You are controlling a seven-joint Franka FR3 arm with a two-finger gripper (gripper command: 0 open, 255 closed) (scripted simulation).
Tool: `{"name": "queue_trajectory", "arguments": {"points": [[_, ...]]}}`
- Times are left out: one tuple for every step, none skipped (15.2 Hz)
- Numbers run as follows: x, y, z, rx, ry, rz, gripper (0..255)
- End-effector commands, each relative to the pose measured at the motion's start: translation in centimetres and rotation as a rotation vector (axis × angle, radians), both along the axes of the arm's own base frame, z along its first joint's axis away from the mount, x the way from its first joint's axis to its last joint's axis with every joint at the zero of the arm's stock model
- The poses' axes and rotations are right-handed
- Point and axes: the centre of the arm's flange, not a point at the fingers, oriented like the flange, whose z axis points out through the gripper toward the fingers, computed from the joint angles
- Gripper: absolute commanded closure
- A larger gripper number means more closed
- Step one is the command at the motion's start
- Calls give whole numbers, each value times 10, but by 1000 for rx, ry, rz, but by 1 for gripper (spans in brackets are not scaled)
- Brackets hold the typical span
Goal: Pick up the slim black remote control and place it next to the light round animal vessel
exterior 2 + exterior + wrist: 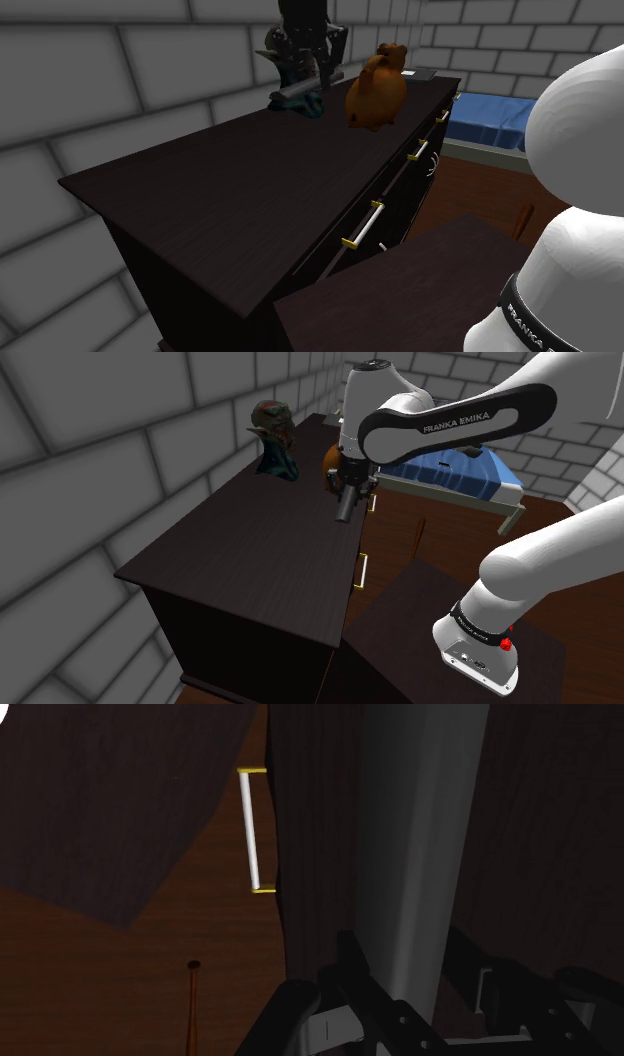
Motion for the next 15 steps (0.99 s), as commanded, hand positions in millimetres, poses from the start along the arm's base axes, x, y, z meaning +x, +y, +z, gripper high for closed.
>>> {"name": "queue_trajectory", "arguments": {"points": [[0,0,12,0,0,0,255],[0,0,17,0,0,0,255],[0,0,22,0,0,0,255],[0,0,27,0,0,0,255],[0,0,33,0,0,0,255],[0,0,38,0,0,0,255],[0,0,43,0,0,0,255],[0,0,48,0,0,0,255],[0,0,54,0,0,0,255],[0,0,59,0,0,0,255],[0,0,64,0,0,0,255],[0,0,70,0,0,0,255],[0,0,75,0,0,0,255],[0,0,80,0,0,0,255],[0,0,85,0,0,0,255]]}}
